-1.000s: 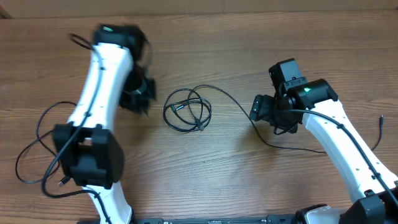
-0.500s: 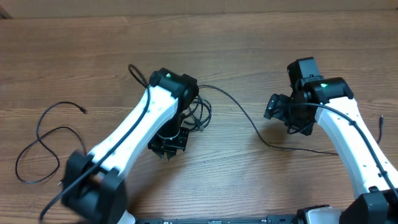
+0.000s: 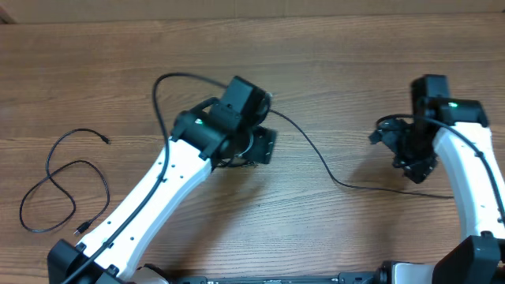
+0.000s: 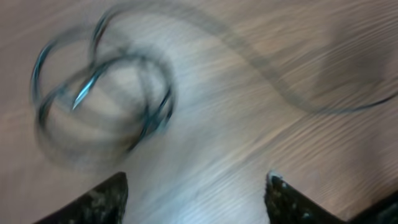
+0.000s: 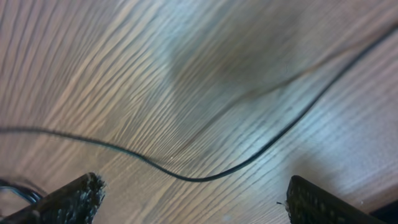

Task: Untangle cables

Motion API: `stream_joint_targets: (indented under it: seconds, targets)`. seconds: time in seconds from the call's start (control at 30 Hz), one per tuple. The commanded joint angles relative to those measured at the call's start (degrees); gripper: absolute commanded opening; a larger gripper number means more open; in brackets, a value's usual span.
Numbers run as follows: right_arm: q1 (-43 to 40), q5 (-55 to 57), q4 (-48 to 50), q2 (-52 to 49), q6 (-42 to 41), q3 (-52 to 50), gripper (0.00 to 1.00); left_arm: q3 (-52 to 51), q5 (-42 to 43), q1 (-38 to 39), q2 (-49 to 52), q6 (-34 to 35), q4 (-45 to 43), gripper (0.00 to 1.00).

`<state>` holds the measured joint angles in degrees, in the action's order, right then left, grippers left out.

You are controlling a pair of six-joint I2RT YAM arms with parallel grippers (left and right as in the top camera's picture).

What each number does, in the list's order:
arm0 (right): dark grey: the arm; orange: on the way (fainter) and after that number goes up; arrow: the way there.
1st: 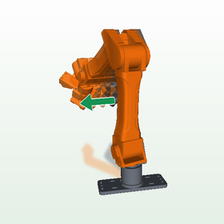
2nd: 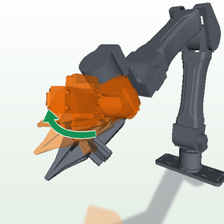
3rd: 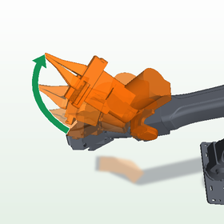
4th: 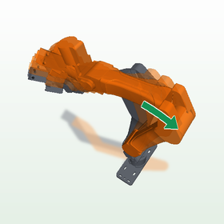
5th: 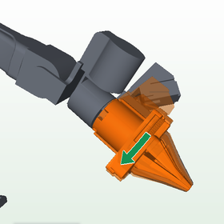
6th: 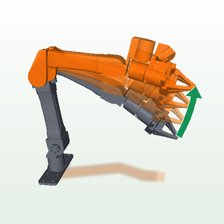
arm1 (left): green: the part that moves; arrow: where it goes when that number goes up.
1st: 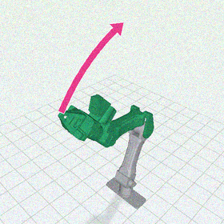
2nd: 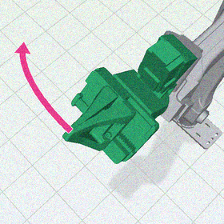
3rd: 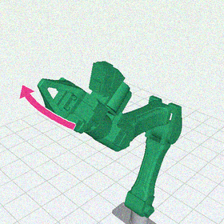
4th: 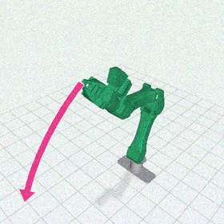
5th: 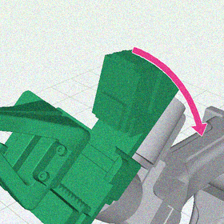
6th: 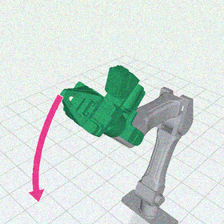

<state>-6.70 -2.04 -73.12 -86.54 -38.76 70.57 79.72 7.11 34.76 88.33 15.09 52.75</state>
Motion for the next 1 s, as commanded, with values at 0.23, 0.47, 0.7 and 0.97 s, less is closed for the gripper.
stream_joint_targets:
  seconds: [0.23,0.47,0.7,0.97]
  targets:
    - [-6.6,-3.0,-3.6,0.7,2.6,-0.1,0.94,0.0,10.1,2.5,10.2,-8.7,-5.4,0.76]
    - [-6.6,-3.2,-2.8,0.7,-5.1,-5.5,0.93,0.0,2.4,2.2,10.2,-8.7,-1.1,0.71]
    - [-6.4,-8.1,6.0,0.7,-6.5,-18.1,0.90,-0.1,1.5,1.6,10.2,-8.7,3.2,0.73]
    - [-6.4,-12.5,21.2,0.7,-6.5,-25.5,0.35,-0.1,1.9,1.6,10.2,-7.8,3.4,0.72]
